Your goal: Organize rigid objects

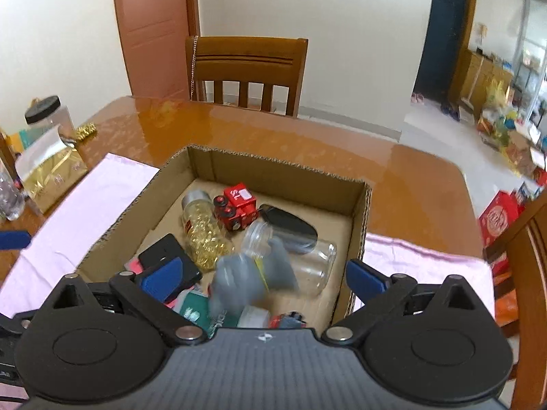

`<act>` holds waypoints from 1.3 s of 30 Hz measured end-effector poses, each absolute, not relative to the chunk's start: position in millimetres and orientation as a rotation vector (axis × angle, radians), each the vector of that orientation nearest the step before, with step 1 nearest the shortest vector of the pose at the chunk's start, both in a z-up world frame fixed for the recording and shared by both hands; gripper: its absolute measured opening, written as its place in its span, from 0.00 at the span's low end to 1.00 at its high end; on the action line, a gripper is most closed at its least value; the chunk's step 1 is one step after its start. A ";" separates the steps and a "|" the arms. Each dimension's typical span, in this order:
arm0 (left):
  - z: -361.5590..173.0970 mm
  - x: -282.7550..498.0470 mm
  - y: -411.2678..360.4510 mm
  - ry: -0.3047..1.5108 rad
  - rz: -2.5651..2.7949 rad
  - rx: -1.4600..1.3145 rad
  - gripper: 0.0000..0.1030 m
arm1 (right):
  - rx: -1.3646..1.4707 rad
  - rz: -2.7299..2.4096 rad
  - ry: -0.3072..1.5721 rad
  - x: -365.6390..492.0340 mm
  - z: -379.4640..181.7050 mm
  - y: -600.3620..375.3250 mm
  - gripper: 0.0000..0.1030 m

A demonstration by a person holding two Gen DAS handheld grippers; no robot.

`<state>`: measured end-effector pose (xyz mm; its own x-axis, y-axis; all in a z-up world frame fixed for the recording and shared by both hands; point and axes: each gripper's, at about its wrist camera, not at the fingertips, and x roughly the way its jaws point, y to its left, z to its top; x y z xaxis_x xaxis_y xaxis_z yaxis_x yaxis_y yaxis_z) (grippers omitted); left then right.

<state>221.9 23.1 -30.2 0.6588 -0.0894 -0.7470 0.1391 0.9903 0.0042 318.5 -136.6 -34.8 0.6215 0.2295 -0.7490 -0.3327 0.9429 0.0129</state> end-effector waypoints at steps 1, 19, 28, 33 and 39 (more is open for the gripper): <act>-29.3 220.4 22.4 0.842 -0.125 0.061 0.96 | -0.125 0.319 0.849 316.9 -34.7 -137.4 1.00; -8.6 183.5 -9.1 0.941 0.016 0.045 0.96 | -0.068 0.112 1.059 243.8 -29.6 -166.6 1.00; 11.7 171.5 1.2 0.945 -0.006 0.060 0.96 | -0.060 0.049 1.003 214.8 -6.3 -151.9 1.00; 18.9 168.4 4.8 0.927 -0.014 0.080 0.96 | -0.040 0.031 0.985 205.5 2.9 -144.2 1.00; 21.8 168.5 7.5 0.918 -0.022 0.089 0.96 | -0.046 0.020 0.969 200.1 9.4 -136.6 1.00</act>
<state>168.5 7.5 21.8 0.6073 0.0193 -0.7942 0.0568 0.9961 0.0676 200.1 -136.6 9.4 0.5657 -0.0037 -0.8246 -0.0371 0.9989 -0.0299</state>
